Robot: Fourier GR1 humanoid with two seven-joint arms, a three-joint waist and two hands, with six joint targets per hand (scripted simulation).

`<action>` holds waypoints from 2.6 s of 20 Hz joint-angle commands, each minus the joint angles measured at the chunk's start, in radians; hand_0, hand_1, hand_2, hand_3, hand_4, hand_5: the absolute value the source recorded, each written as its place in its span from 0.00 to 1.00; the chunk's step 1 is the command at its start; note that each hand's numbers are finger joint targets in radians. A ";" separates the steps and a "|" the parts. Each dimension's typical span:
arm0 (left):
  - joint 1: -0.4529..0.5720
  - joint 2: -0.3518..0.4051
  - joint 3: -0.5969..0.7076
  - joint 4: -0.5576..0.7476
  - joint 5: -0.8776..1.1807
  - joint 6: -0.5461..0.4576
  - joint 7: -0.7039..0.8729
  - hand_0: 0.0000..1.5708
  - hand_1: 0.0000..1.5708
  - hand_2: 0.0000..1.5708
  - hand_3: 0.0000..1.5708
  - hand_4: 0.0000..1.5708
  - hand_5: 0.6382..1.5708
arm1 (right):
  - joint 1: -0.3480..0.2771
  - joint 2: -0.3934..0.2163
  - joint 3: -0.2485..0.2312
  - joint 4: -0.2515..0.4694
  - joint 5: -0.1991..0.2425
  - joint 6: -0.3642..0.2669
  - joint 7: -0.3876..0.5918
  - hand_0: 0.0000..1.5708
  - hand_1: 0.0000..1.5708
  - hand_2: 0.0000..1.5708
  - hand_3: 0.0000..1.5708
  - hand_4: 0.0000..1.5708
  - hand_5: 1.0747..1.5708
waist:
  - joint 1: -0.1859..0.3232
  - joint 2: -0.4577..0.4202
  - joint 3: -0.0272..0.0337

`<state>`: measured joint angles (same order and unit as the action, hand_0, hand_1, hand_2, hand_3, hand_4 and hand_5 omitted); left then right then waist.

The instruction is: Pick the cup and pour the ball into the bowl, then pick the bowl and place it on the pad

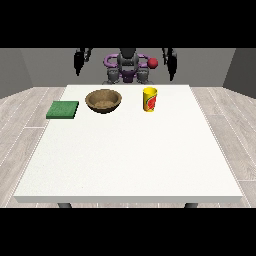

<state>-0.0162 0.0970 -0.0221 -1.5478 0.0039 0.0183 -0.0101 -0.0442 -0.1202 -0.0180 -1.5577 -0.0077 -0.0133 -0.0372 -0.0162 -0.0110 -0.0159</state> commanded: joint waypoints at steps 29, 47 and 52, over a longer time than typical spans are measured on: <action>-0.156 -0.017 0.184 0.192 0.084 -0.052 -0.388 0.00 0.00 0.00 0.00 0.00 0.95 | -0.051 -0.109 -0.206 -0.001 -0.201 0.246 -0.122 0.00 0.00 0.00 0.00 0.00 1.00 | -0.053 0.162 0.0156; -0.435 -0.024 0.272 0.809 0.045 0.051 -0.843 0.00 0.00 0.00 0.00 0.00 0.95 | -0.096 -0.107 -0.196 0.054 -0.176 0.305 -0.236 0.00 0.00 0.00 0.00 0.00 1.00 | -0.130 0.291 0.0152; -0.495 -0.014 0.301 0.917 0.056 0.088 -0.877 0.00 0.00 0.00 0.00 0.00 0.95 | -0.098 -0.152 -0.220 0.081 -0.209 0.369 -0.234 0.00 0.00 0.00 0.00 0.00 1.00 | -0.148 0.288 0.0153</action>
<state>-0.4695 0.0688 0.2469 -0.7201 0.0420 0.0990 -0.8348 -0.1481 -0.2470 -0.2301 -1.4803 -0.2021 0.3135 -0.2663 -0.1489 0.2692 -0.0005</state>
